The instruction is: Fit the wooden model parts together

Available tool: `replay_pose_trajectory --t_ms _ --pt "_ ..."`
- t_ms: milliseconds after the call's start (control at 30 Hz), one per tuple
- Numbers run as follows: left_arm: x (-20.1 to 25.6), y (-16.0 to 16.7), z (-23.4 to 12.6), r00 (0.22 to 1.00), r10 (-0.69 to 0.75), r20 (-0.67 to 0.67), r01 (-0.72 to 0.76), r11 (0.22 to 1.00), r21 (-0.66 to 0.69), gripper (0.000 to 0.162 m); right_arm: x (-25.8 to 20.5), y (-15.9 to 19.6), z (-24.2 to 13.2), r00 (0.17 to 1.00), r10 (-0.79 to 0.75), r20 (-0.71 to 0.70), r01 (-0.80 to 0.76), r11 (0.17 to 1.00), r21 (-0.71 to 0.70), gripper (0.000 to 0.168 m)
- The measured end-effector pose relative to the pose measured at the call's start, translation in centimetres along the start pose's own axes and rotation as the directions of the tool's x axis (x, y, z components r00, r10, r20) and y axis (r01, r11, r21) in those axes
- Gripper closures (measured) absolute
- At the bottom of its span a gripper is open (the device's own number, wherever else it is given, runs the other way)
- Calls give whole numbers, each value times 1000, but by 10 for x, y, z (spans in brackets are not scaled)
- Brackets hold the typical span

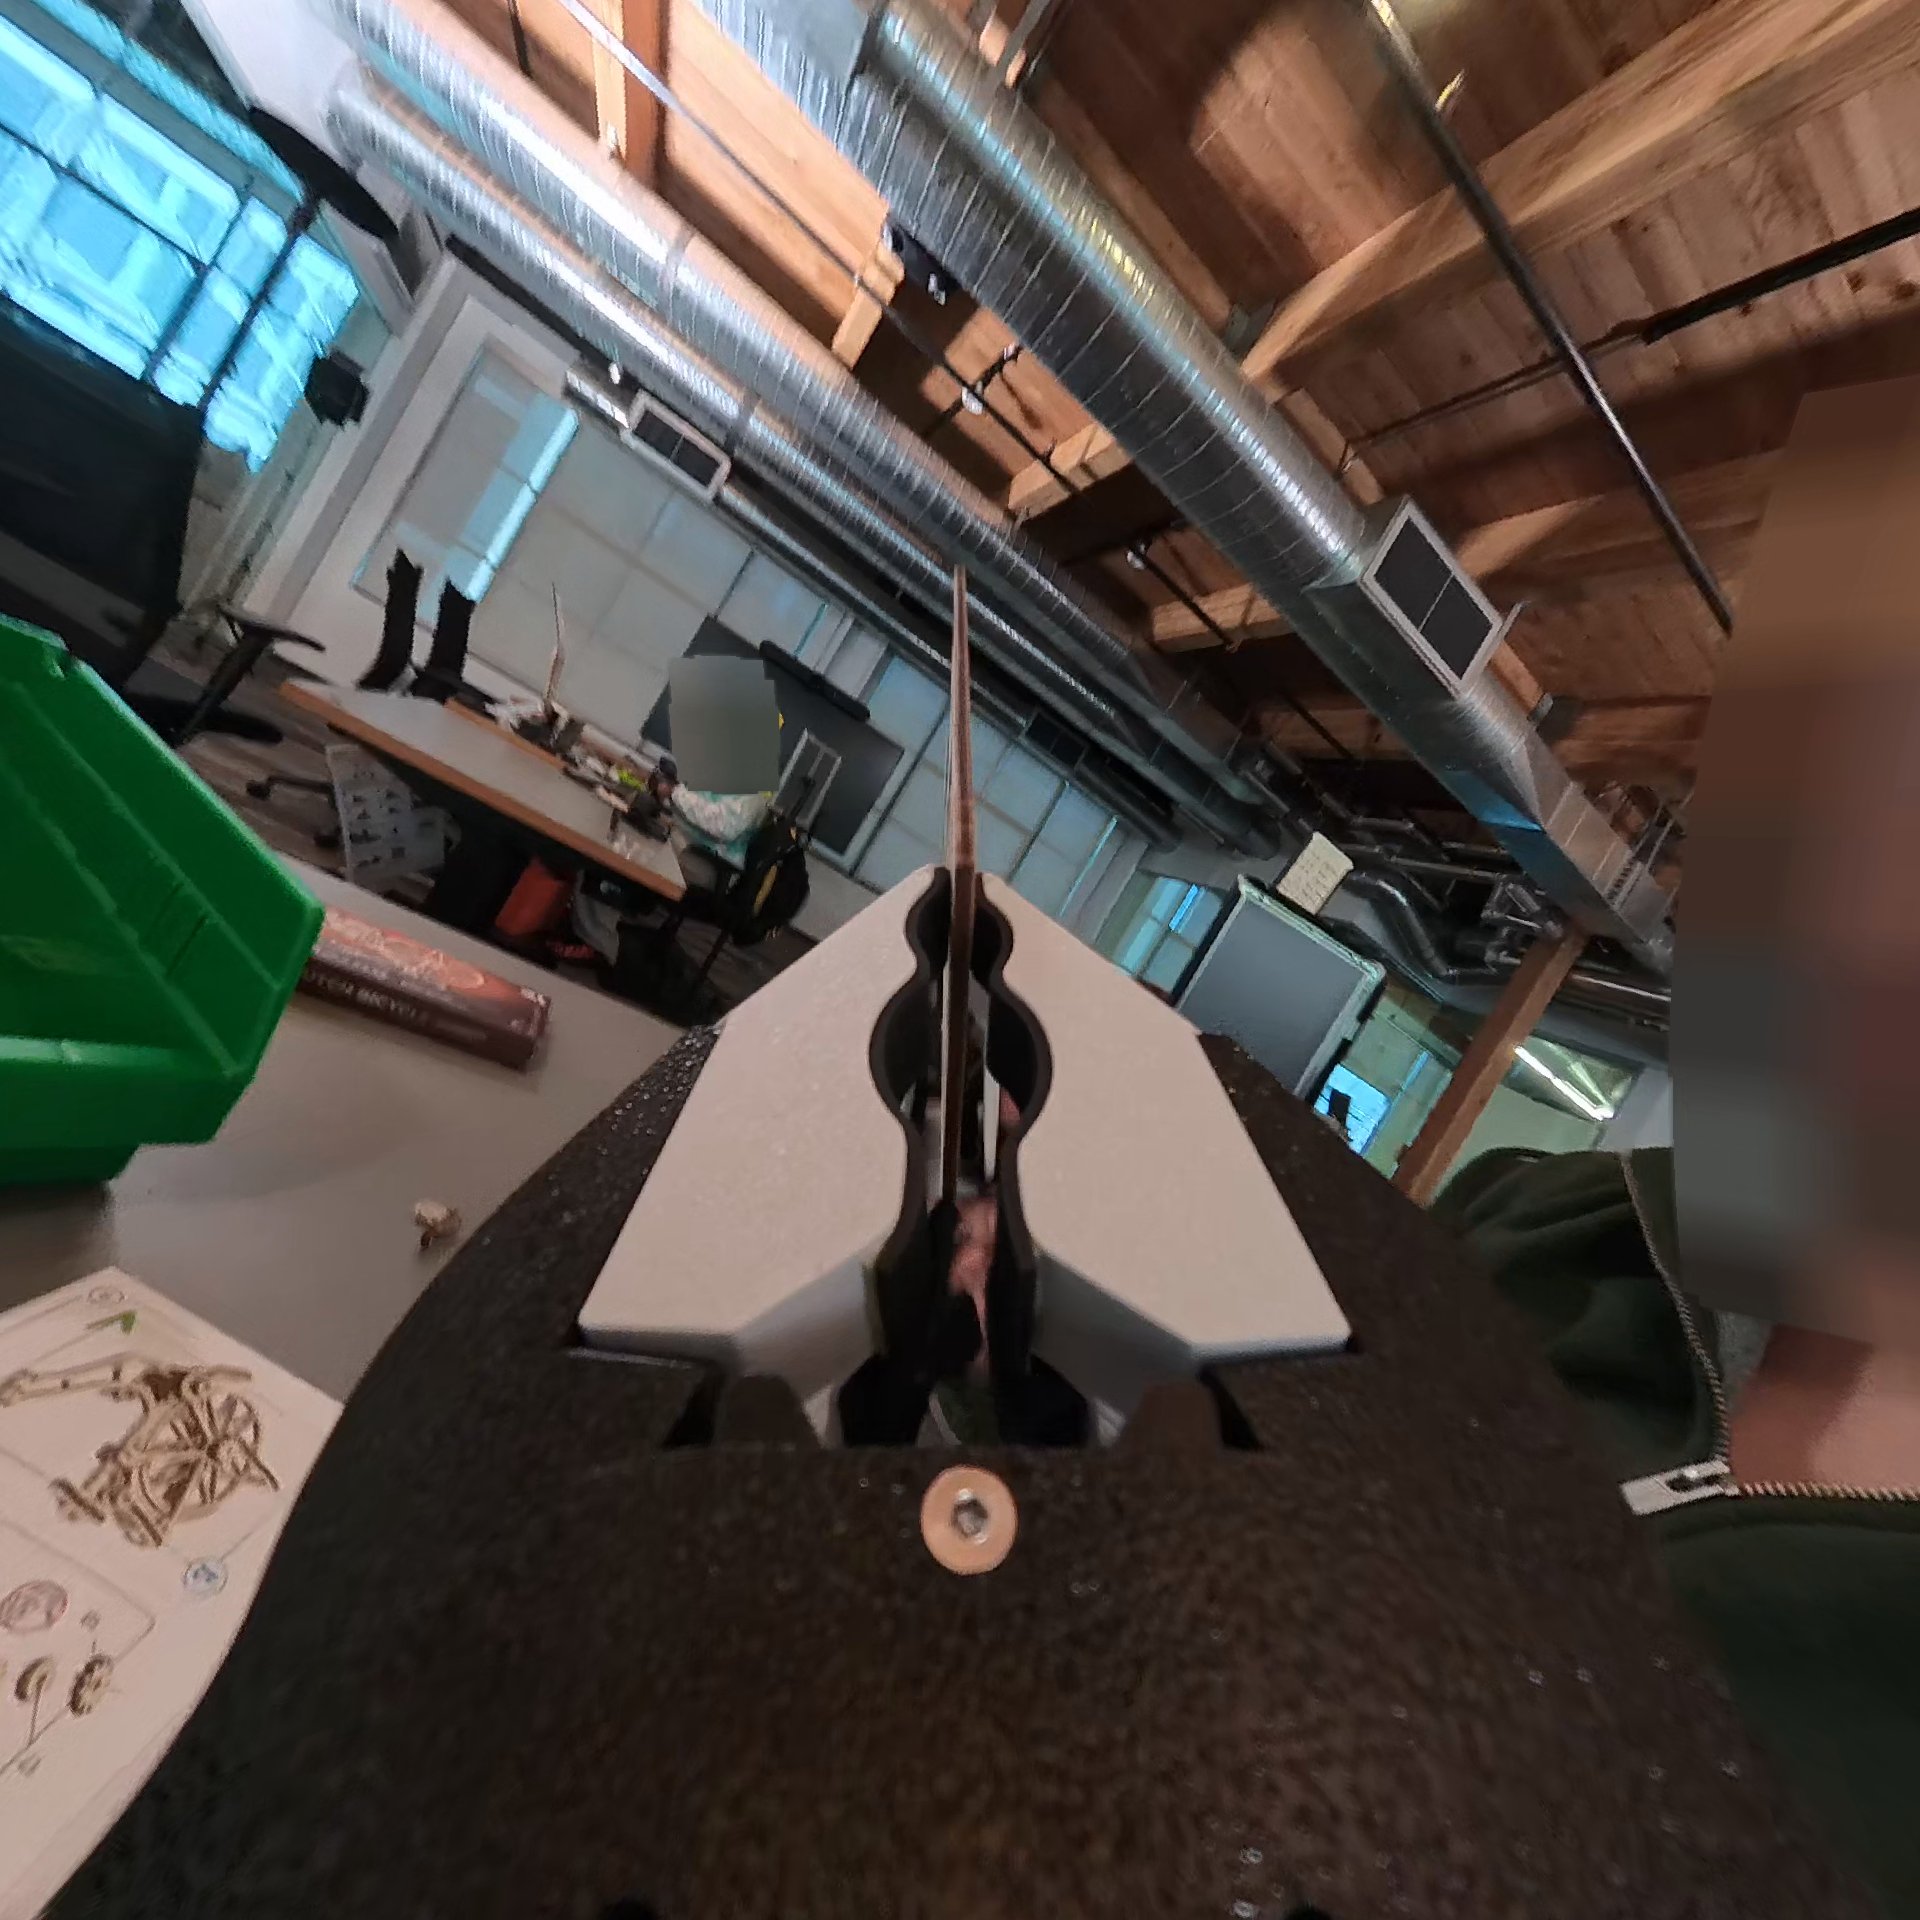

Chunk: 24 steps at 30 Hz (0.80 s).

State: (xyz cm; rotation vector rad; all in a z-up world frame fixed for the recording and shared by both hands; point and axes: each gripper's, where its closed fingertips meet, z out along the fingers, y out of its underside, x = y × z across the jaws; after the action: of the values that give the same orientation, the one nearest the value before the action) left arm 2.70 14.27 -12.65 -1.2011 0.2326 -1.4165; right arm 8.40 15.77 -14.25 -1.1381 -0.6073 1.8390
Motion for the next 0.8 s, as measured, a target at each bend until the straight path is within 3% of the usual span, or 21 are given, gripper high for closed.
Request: replay_pose_trajectory --t_ms 200,467,700,800 --pt "-3 33 7 999 -50 -21 46 986 -161 161 2 -22 -11 999 -31 -22 32 998 49 168" --pt "-2 60 10 1000 5 -25 -13 951 -310 161 3 -28 -14 999 -34 -20 35 998 50 168" --pt "-5 58 9 994 112 3 -105 943 -317 162 6 -28 -13 1000 -20 -11 20 999 38 167" --pt "-5 52 9 992 124 2 -118 951 -285 162 5 -28 -12 1000 -28 3 27 999 36 157"
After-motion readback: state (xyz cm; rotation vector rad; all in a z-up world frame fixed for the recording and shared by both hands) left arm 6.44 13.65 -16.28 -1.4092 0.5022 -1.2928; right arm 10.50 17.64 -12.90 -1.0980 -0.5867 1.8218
